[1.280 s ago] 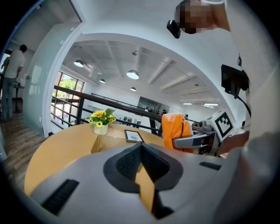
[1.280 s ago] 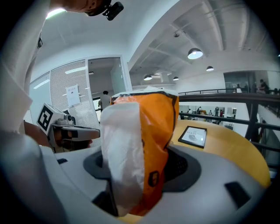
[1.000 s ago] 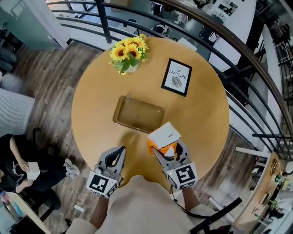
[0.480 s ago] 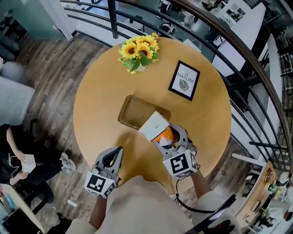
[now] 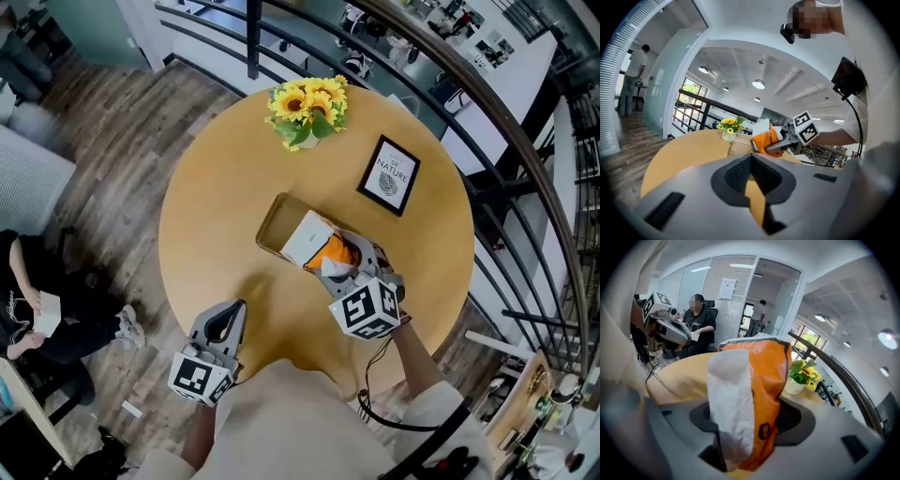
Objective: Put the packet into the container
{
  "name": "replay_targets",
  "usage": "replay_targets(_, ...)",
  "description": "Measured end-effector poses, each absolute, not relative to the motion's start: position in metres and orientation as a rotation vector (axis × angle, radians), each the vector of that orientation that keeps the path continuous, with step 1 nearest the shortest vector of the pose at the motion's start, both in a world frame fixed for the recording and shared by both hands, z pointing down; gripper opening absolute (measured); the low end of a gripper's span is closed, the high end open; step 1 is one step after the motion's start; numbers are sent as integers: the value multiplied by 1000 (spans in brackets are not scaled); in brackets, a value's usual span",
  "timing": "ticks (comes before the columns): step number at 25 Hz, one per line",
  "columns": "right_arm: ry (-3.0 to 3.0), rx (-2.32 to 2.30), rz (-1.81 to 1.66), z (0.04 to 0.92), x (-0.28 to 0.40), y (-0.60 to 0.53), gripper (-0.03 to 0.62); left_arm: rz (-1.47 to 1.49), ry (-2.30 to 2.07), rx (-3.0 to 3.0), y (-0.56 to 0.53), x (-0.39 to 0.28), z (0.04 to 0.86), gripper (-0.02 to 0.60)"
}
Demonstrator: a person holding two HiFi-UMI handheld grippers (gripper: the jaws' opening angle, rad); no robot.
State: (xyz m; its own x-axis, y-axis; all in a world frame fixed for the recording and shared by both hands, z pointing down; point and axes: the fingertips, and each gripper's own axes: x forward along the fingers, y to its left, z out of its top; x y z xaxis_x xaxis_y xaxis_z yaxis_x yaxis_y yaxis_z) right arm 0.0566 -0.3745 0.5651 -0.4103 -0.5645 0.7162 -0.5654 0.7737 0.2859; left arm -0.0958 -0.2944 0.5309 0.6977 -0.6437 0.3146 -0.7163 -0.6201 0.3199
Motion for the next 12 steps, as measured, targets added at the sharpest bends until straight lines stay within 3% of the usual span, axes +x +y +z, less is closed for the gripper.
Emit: replay_targets(12, -1935, 597, 172, 646, 47, -394, 295, 191, -1156, 2451, -291, -121, 531, 5)
